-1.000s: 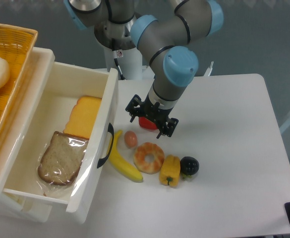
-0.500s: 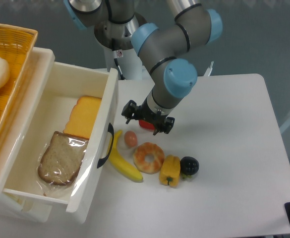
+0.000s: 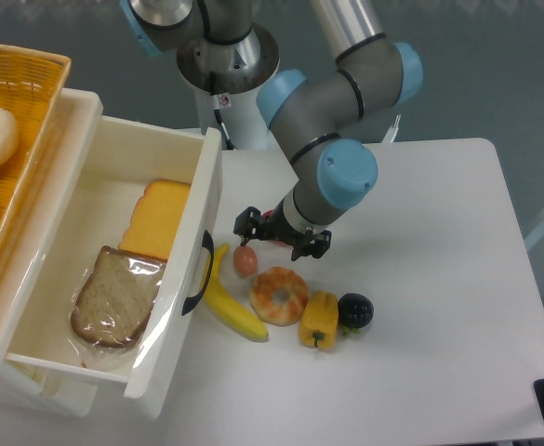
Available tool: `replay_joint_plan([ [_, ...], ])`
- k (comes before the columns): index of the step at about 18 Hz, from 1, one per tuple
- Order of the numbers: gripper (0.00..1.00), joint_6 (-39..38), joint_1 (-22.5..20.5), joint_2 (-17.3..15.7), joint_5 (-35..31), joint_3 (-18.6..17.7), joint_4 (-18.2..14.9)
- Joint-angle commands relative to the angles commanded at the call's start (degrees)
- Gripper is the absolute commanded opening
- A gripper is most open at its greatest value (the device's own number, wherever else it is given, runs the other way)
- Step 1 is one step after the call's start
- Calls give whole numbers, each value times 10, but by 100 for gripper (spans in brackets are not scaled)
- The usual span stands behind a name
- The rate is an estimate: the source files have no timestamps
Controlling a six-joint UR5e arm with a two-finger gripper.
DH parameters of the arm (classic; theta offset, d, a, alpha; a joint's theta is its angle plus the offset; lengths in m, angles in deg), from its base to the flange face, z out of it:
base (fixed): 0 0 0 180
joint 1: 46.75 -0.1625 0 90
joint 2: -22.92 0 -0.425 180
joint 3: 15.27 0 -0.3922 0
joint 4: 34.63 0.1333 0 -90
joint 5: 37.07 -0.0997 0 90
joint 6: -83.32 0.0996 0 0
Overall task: Pick up the egg
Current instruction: 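Move the gripper toward the small brown egg beside the banana, then lower the open gripper down over the brown egg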
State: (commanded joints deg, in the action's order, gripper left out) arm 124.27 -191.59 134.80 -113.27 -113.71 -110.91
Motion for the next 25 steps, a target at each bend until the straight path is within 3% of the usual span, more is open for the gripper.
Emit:
replay_joint_plan([
  [6,100,-23,9,16,-4,-5,0],
  [10,100,-42,21,31,-54,-4,1],
  [20,100,-126,44,46,-54,-6,1],
  [25,100,-133,45,49,-58,-7,0],
])
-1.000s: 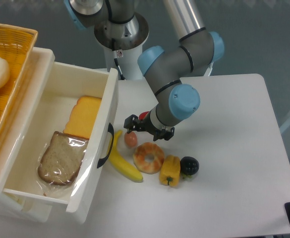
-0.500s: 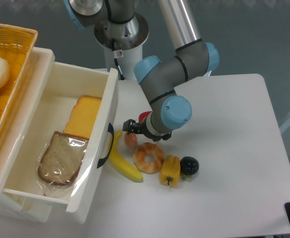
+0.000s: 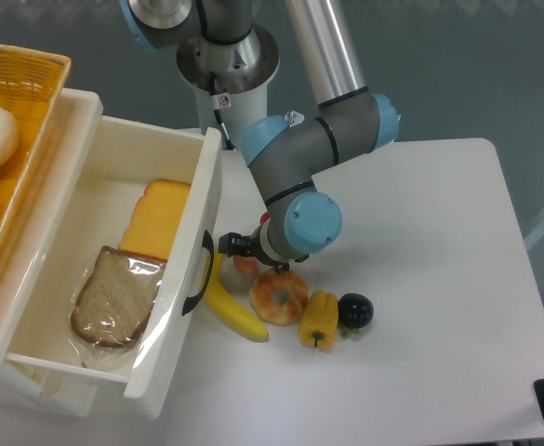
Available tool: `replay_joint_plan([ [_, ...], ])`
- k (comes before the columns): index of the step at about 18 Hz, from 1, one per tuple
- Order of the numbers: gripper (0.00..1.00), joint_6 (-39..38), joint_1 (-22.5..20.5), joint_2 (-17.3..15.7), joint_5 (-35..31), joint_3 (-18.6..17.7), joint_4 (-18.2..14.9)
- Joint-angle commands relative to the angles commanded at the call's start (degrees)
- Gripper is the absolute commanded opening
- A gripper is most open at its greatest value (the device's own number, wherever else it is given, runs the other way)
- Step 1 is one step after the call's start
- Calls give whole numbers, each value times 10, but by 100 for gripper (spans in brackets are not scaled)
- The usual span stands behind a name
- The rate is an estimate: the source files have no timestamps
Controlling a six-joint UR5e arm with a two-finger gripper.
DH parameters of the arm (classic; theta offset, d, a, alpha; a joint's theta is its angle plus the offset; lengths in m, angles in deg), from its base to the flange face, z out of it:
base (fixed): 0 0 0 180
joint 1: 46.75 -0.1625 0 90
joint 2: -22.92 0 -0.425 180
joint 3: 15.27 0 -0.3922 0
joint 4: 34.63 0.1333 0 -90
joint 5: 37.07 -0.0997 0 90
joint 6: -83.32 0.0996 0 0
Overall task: Pick up the egg
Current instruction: 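Lower the open gripper down over the brown egg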
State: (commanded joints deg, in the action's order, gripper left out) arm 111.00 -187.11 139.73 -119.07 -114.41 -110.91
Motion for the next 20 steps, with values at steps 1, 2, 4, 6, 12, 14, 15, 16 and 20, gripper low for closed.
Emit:
replay_joint_plan([
  [1,99,0,0,0,0,0,0],
  [2,98,0,0,0,1,0,0],
  [4,97,0,1,0,0,1,0],
  [6,96,-1,1,0,0,2,0],
  [12,93,-1,11,5,-1,4,0],
  [14,93,-1,14,6,-1,4,0],
  [15,93,-1,16,6,-1,3,0],
  [16,93,0,16,8,-3,2,0],
  [20,89,1,20,8,-23,2,0],
])
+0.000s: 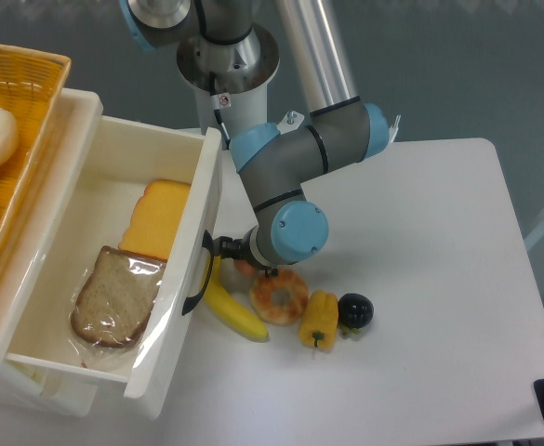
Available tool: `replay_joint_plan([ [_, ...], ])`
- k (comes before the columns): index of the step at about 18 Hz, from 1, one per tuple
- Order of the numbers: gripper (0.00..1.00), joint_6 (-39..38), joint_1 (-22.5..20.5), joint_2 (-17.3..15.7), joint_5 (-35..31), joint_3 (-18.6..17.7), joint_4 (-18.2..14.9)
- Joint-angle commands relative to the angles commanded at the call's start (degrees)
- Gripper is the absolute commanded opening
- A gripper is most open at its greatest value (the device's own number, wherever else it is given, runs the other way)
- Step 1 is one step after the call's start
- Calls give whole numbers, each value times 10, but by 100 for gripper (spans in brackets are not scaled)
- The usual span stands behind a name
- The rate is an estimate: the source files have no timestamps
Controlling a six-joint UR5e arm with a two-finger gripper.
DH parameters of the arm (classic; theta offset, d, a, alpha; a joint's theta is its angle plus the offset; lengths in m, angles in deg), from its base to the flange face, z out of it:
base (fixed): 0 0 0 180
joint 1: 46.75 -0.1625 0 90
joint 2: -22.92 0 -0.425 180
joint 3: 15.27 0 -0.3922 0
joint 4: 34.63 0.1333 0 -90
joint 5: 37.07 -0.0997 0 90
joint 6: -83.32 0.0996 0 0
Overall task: Pick up the egg
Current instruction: 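Lower the open gripper down over the brown egg, then close the gripper around the brown egg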
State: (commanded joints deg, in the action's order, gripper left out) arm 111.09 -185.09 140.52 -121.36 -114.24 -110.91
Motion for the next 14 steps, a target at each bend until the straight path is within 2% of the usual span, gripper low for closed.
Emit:
replay_joint_plan([
  [2,82,0,0,1,1,1,0],
  [7,76,3,-1,4,1,0,0],
  [9,70,2,0,4,2,2,0],
  [14,62,4,-1,9,1,4,1],
])
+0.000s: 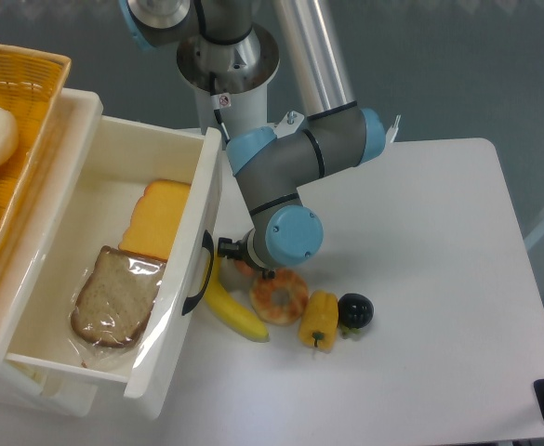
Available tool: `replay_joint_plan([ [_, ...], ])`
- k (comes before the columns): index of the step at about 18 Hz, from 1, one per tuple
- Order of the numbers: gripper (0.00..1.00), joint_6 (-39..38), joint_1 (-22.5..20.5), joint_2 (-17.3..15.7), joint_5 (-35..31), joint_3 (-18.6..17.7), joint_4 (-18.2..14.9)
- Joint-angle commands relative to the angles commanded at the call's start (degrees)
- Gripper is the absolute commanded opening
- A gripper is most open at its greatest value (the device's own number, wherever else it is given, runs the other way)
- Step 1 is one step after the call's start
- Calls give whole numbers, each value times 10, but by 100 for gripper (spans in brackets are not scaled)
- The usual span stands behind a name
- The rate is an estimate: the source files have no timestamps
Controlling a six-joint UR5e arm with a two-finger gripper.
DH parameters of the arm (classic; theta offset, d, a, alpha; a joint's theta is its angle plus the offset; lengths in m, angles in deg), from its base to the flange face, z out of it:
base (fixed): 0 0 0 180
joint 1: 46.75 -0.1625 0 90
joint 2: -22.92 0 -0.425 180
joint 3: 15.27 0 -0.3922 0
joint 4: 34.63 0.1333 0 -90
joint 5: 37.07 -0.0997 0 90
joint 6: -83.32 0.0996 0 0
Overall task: Pick up the egg
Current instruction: 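Close the gripper around the brown egg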
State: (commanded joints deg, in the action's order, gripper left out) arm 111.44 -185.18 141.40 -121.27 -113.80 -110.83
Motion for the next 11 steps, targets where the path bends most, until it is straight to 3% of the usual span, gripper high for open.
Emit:
replay_joint_plan([
  [11,44,14,-1,-4,-1,15,1],
])
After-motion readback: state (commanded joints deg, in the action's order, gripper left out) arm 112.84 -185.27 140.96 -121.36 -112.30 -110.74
